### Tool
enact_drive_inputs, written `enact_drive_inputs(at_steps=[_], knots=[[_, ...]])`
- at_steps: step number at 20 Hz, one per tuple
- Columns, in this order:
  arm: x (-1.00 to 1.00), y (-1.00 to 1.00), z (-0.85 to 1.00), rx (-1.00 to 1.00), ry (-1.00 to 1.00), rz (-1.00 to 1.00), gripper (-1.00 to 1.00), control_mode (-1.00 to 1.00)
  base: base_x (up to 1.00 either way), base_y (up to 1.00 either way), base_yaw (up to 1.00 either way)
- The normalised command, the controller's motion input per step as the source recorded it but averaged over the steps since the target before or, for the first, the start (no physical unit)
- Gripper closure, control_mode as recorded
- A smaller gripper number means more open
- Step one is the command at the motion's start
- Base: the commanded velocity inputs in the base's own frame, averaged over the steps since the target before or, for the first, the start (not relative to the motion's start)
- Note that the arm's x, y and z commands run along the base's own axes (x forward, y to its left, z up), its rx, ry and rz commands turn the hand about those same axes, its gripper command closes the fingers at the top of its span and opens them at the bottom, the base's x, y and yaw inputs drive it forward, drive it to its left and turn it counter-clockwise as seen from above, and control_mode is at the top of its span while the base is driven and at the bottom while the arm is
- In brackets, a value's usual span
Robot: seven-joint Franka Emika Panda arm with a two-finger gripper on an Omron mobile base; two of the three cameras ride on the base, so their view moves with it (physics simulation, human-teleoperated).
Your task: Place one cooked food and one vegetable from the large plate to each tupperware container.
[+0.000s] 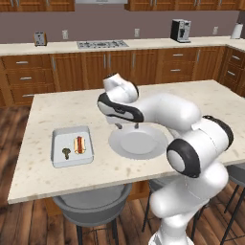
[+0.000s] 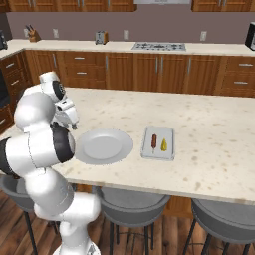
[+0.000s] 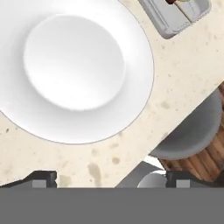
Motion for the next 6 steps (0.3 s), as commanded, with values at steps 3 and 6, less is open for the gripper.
enact_drive_inputs(at_steps=[3,6], knots=[[0.00,-0.87,-0.12,0.03,0.01,-0.17,-1.00,-1.00,0.00,0.00,0.00],[0.00,-0.80,-0.14,0.19,0.00,-0.18,-1.00,-1.00,0.00,0.00,0.00]])
